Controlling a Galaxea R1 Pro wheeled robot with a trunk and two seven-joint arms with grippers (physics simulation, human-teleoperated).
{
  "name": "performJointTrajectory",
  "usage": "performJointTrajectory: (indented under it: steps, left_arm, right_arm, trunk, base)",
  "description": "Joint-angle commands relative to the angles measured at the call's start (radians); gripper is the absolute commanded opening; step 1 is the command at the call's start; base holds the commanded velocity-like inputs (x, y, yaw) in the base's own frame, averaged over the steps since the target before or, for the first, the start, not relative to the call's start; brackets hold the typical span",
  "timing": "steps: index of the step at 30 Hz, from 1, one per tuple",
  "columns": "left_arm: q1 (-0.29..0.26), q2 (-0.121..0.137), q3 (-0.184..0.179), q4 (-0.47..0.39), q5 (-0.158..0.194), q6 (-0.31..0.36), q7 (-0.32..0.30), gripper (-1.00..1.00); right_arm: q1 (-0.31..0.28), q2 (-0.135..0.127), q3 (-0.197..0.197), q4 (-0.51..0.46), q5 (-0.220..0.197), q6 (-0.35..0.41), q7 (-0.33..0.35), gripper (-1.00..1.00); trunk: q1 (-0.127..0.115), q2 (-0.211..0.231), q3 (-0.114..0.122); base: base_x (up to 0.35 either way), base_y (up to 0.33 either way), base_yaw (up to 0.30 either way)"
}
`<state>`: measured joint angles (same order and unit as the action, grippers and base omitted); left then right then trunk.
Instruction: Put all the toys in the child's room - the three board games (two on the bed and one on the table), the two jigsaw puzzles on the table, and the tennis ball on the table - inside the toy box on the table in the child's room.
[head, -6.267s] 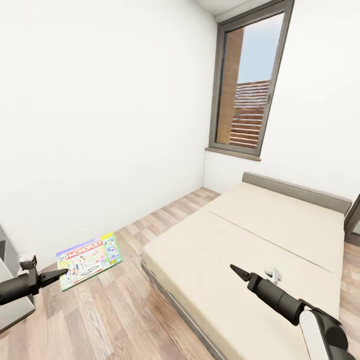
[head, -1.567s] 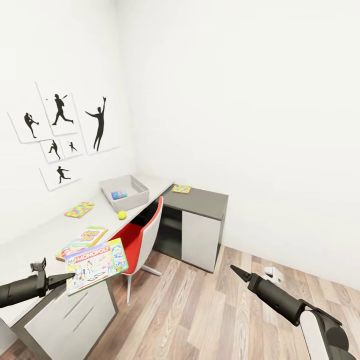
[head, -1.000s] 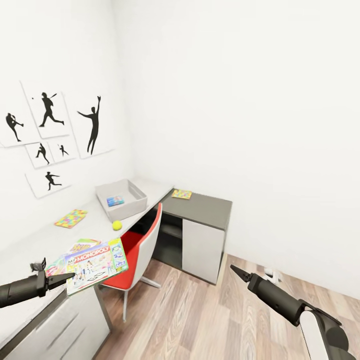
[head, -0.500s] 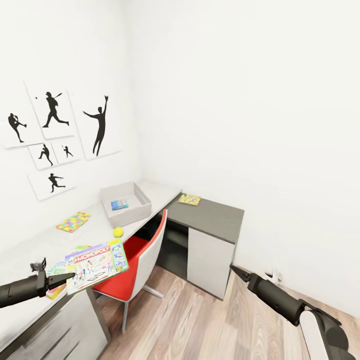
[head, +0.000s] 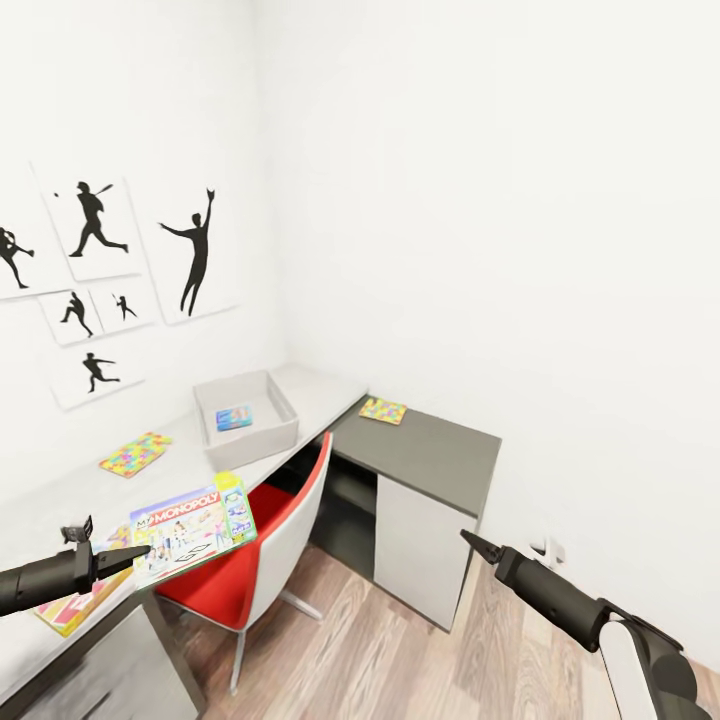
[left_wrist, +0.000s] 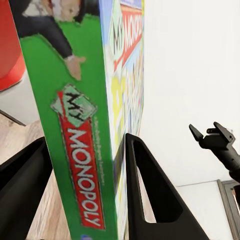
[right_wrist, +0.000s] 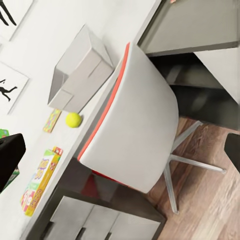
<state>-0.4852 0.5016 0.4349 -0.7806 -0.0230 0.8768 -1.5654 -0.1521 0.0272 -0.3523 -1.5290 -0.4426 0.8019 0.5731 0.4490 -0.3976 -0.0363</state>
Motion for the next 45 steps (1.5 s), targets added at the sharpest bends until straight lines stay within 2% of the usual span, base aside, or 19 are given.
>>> performJointTrajectory:
  steps: [1, 19, 25, 28, 32, 36, 45]
  left_arm:
    - [-0.001, 0.0, 0.001, 0.0, -0.002, 0.01, -0.005, -1.0]
    - [-0.001, 0.004, 0.004, -0.003, 0.004, 0.016, -0.005, -1.0]
    - [-0.001, 0.006, 0.004, -0.069, 0.006, 0.062, -0.005, -1.0]
    - [-0.001, 0.009, 0.005, -0.171, 0.006, 0.128, -0.005, -1.0]
    - [-0.002, 0.009, 0.005, -0.236, 0.007, 0.147, -0.005, -1.0]
    - [-0.015, 0.011, 0.008, -0.26, 0.009, 0.152, -0.005, -1.0]
    - [-0.022, 0.01, 0.015, -0.279, 0.009, 0.152, -0.005, -1.0]
  right_arm:
    - [-0.001, 0.001, -0.003, 0.0, -0.001, 0.007, 0.004, 1.0]
    - [-0.001, 0.001, -0.002, -0.001, 0.0, 0.007, 0.004, 1.0]
    - [0.0, 0.001, -0.001, -0.012, 0.001, 0.008, 0.005, 1.0]
    - [0.0, 0.0, 0.002, -0.028, 0.001, 0.01, 0.016, 1.0]
    - [0.0, -0.001, 0.044, -0.033, 0.002, 0.015, 0.02, 1.0]
    - [0.0, -0.001, 0.069, -0.034, 0.002, 0.016, 0.022, 1.0]
    - [0.0, -0.002, 0.074, -0.036, 0.002, 0.016, 0.024, 1.0]
  trunk:
    - [0.001, -0.002, -0.002]
    - [0.001, -0.002, -0.002]
    - [0.001, -0.002, -0.002]
    - [0.001, -0.002, -0.002]
    - [0.001, -0.002, -0.002]
    - [0.001, -0.002, -0.002]
    - [0.001, -0.002, -0.002]
  base:
    - [0.111, -0.056, 0.003]
    - [0.017, -0.009, 0.0]
    - [0.0, 0.0, 0.0]
    - [0.0, 0.0, 0.0]
    - [0.001, 0.0, 0.0]
    - [0.047, 0.0, 0.002]
    - [0.136, -0.076, 0.199]
